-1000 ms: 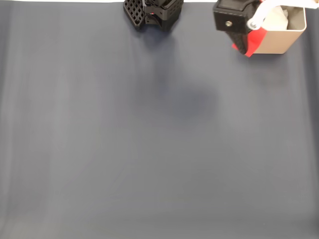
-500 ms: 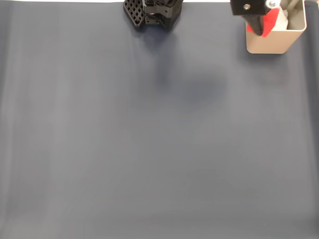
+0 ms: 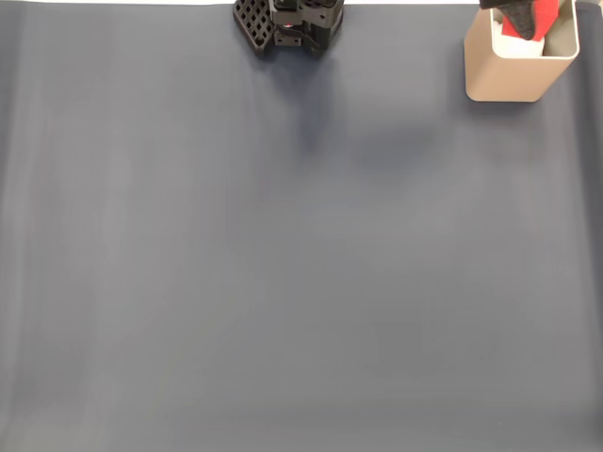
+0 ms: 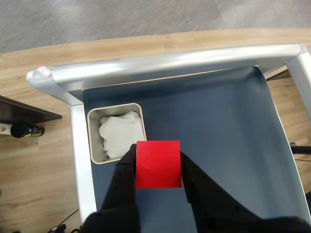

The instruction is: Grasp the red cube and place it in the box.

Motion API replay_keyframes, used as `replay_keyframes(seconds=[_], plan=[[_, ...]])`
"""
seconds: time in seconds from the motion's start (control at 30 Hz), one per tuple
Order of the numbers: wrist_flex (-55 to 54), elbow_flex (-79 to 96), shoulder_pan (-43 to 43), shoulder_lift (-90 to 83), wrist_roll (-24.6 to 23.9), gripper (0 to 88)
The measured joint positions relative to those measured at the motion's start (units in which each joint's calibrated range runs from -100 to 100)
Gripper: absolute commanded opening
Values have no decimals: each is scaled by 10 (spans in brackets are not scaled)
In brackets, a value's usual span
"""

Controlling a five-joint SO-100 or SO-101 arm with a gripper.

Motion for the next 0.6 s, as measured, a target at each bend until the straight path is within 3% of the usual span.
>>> replay_keyframes(seconds=[0.6], plan=[[-39, 0, -75, 39, -18, 2]])
